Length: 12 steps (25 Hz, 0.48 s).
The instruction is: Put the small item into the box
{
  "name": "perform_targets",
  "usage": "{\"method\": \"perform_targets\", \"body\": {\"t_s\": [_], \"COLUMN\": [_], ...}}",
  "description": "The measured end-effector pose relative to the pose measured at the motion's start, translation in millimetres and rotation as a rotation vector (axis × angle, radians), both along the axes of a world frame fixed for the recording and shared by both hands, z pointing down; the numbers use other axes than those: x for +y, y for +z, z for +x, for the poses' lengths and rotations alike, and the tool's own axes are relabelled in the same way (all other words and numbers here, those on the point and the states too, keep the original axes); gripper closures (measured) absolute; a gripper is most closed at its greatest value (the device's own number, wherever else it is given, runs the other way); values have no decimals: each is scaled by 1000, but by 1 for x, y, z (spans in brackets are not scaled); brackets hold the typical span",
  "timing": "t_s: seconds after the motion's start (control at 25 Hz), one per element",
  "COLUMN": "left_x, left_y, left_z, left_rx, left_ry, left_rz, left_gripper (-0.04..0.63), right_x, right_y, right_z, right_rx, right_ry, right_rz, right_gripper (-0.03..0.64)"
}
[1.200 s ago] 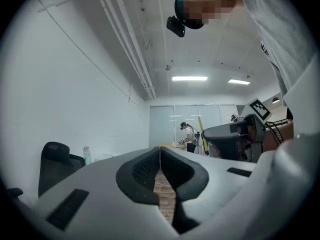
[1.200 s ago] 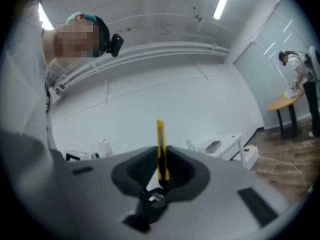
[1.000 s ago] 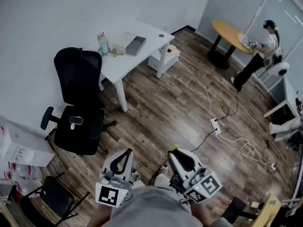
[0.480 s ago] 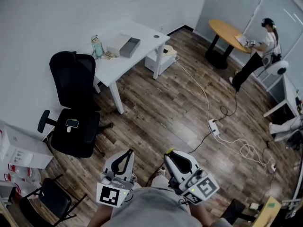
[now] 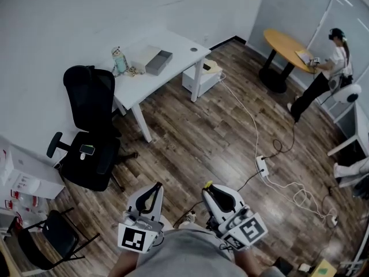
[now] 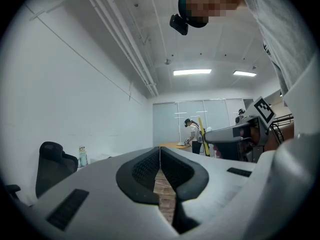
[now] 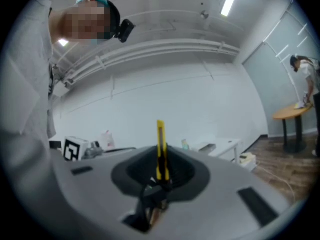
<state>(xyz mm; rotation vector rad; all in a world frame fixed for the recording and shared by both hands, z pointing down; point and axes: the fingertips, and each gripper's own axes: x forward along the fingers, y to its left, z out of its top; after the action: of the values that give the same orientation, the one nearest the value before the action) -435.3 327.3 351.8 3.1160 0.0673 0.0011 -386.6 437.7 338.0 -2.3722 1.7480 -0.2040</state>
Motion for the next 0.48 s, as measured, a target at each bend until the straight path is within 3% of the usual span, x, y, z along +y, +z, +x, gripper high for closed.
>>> {"method": "perform_targets", "body": {"t_s": [0.48], "left_x": [22], "left_y": [3], "left_z": [42], "left_rx": [0], "left_ry": [-3], "left_rz": [3], "left_gripper": [560], "right_x": [34], "right_y": [7], "right_z": [51], "right_rx": [-16], "right_ry": [35], "right_rz": [3], "right_gripper": [537]}}
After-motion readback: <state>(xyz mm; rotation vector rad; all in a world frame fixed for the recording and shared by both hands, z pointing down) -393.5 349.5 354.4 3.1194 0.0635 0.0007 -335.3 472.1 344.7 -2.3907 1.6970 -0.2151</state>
